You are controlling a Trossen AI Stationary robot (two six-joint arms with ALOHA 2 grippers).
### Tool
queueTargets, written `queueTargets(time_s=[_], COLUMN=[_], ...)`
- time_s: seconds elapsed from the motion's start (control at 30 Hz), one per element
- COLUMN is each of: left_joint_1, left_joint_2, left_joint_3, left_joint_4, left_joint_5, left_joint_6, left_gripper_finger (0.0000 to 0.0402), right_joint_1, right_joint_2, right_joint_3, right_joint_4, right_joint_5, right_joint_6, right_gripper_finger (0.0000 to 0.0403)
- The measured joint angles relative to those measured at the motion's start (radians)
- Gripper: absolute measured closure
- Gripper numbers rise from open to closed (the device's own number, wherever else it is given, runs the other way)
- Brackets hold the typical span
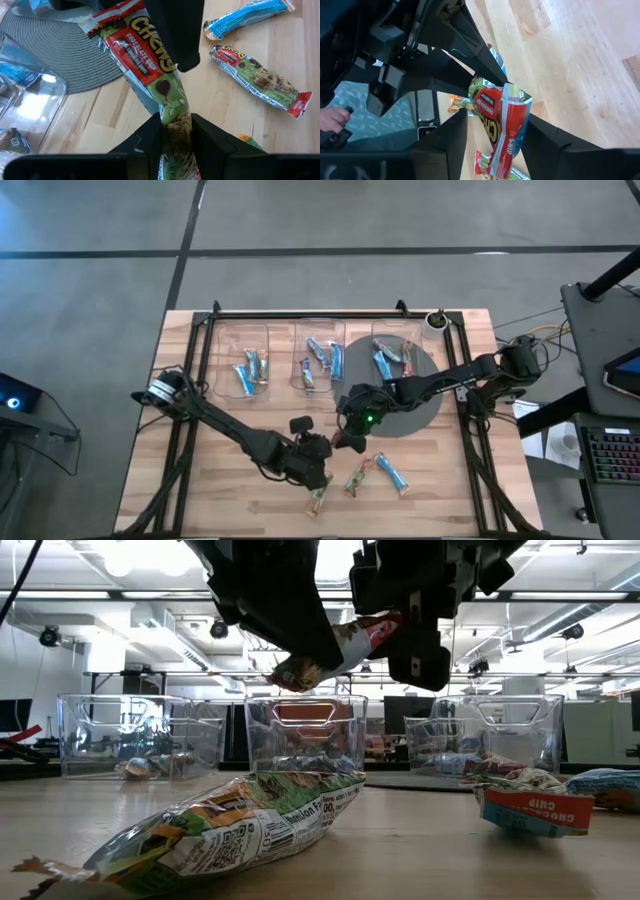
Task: Pick and place Granola Bars by type
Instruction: Put the red granola bar into the right transparent container
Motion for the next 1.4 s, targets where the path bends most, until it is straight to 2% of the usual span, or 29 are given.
queueTargets(time_s=[0.6,0.97,1.17,1.4], left_joint_1=[-0.003,-0.003,-0.003,-0.025], left_joint_2=[0.0,0.0,0.0,-0.001], left_joint_3=[0.0,0.0,-0.005,-0.003], left_joint_4=[0.009,0.015,0.001,-0.153], left_joint_5=[-0.001,-0.001,-0.009,-0.019], left_joint_6=[-0.003,-0.014,-0.133,-0.362], left_gripper_finger=[0.0321,0.0321,0.0317,0.0271], right_joint_1=[0.0,0.0,0.0,0.0], right_joint_2=[0.0,0.0,0.0,0.0], right_joint_3=[0.0,0.0,0.0,0.0], right_joint_4=[0.003,0.003,0.003,-0.002], right_joint_5=[0.03,0.052,0.06,0.109], right_joint_6=[-0.022,-0.037,-0.043,-0.045], right_gripper_finger=[0.0236,0.0318,0.0335,0.0337])
